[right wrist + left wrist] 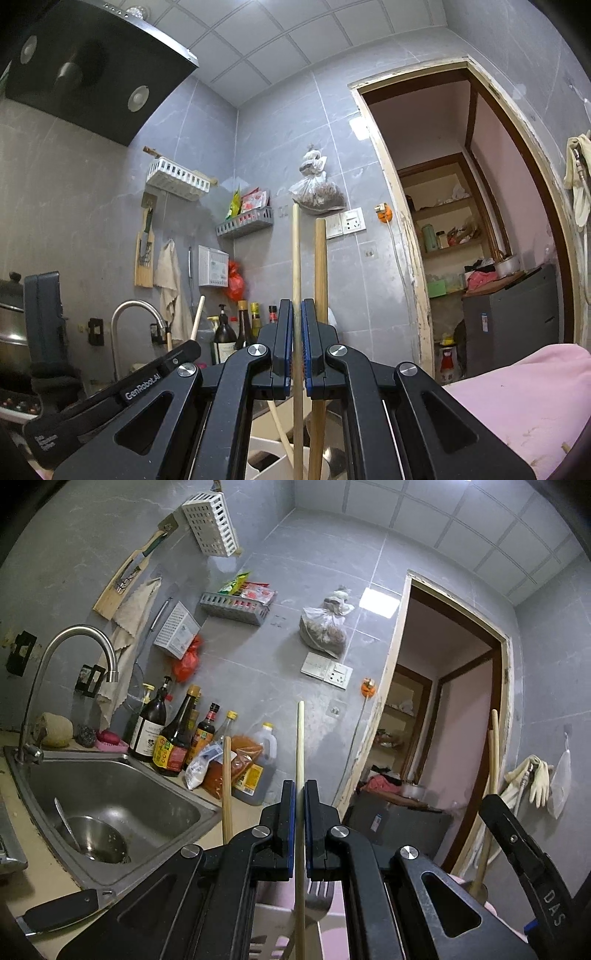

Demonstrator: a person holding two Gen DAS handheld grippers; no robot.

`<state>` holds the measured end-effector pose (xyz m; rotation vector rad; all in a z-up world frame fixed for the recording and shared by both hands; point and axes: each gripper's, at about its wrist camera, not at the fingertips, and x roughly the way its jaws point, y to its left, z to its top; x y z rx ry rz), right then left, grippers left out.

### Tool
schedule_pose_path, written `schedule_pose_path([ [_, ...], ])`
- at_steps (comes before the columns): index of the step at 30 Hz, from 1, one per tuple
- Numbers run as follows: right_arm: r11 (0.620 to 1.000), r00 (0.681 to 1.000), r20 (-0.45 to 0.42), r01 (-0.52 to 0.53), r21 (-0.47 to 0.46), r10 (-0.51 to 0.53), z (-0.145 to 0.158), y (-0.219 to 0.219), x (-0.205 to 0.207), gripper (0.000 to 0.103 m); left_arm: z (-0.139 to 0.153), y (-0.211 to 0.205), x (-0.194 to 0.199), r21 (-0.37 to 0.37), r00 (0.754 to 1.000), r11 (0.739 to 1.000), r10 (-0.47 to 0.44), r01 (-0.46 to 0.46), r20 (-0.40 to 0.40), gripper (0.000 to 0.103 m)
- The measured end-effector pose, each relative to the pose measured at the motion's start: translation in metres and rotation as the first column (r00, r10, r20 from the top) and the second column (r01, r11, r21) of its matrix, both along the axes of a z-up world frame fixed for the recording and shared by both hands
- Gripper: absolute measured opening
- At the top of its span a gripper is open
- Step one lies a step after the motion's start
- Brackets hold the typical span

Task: Organize utensils
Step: 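Lift both chopsticks and carry them over the white holder, then lower the chopsticks into the white holder and open both grippers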

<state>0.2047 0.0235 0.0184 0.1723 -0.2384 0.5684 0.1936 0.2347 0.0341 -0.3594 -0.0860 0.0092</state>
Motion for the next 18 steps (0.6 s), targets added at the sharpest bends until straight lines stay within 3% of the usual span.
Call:
schedule_pose_path([
  [18, 1.000, 1.000, 0.014, -0.015, 0.003, 0.015, 0.002, -0.005, -0.013, 0.009, -0.004, -0.003, -0.021, -0.005, 0.999, 0.999, -0.032, 0.032, -0.044, 0.004],
])
